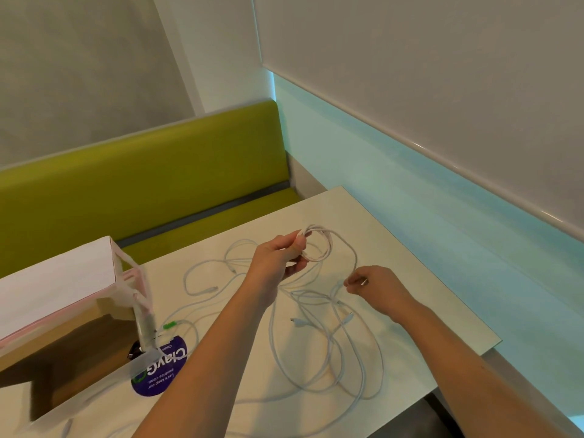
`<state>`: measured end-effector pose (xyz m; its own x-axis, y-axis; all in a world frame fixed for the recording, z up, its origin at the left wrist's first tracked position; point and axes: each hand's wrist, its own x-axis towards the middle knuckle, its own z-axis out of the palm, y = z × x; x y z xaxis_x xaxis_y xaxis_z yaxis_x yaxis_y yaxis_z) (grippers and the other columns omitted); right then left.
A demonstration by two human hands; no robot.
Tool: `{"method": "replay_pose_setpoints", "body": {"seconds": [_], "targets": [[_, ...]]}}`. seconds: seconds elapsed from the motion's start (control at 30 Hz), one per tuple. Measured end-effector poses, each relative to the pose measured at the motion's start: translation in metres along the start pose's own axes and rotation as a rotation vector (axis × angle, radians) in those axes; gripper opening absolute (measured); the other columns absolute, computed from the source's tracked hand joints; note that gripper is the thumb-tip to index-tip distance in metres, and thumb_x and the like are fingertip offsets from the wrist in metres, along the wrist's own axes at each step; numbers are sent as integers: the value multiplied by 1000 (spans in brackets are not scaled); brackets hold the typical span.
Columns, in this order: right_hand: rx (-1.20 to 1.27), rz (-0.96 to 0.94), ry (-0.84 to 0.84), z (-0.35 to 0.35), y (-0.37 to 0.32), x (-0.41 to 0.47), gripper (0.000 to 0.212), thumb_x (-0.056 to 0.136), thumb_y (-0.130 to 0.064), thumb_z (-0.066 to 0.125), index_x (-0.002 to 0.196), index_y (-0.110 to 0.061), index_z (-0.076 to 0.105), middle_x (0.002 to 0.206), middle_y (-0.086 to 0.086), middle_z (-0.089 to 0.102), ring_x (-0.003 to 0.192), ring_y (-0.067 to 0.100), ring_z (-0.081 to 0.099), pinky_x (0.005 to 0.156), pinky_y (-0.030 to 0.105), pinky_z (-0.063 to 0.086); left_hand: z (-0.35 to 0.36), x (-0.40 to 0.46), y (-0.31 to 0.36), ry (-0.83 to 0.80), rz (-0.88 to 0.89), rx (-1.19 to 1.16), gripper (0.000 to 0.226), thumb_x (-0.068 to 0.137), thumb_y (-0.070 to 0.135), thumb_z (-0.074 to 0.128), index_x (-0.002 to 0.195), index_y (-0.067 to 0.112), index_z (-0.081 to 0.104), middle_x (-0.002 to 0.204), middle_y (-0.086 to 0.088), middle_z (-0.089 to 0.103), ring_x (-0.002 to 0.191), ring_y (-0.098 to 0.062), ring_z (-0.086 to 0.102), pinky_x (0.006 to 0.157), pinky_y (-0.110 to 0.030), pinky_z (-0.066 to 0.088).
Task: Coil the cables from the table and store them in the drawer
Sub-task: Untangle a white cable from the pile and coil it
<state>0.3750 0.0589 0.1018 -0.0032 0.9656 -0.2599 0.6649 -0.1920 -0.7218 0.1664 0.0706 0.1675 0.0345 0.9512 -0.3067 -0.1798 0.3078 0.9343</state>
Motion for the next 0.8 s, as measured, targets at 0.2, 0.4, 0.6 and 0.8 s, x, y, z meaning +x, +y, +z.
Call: {"method": "replay_pose_setpoints", "body": {"seconds": [0.2, 0.4, 0.6, 0.8], "targets": [[766, 71, 178, -8, -35, 0, 6, 86, -2, 69, 91, 1, 69, 83, 19, 71, 67, 28, 68, 63, 26, 59, 1, -2, -3, -36, 9, 106, 21, 92, 15, 66, 110, 9, 74, 84, -5, 64, 63, -10, 61, 70, -24, 57], [1142, 191, 250, -18, -40, 0, 8, 87, -3, 66, 93, 3, 68, 84, 20, 70, 75, 30, 70, 74, 33, 60, 1, -1, -6, -30, -2, 130, 22, 91, 16, 67, 110, 7, 74, 86, -8, 63, 64, -13, 61, 67, -24, 56], [1119, 181, -53, -12, -42, -1, 11, 89, -9, 66, 95, -1, 71, 83, 9, 71, 69, 16, 62, 71, 26, 54, 3, 3, -6, -29, -29, 90, 19, 91, 20, 68, 105, 12, 77, 82, 0, 69, 71, -12, 65, 69, -26, 59], [1267, 229, -373, -6, -49, -8, 21, 97, -20, 55, 100, -4, 67, 82, 8, 61, 75, 22, 61, 72, 41, 55, 11, 9, -4, 49, 4, 66, 20, 89, 18, 70, 106, 8, 75, 103, -8, 71, 78, -9, 65, 66, -18, 56]]}}
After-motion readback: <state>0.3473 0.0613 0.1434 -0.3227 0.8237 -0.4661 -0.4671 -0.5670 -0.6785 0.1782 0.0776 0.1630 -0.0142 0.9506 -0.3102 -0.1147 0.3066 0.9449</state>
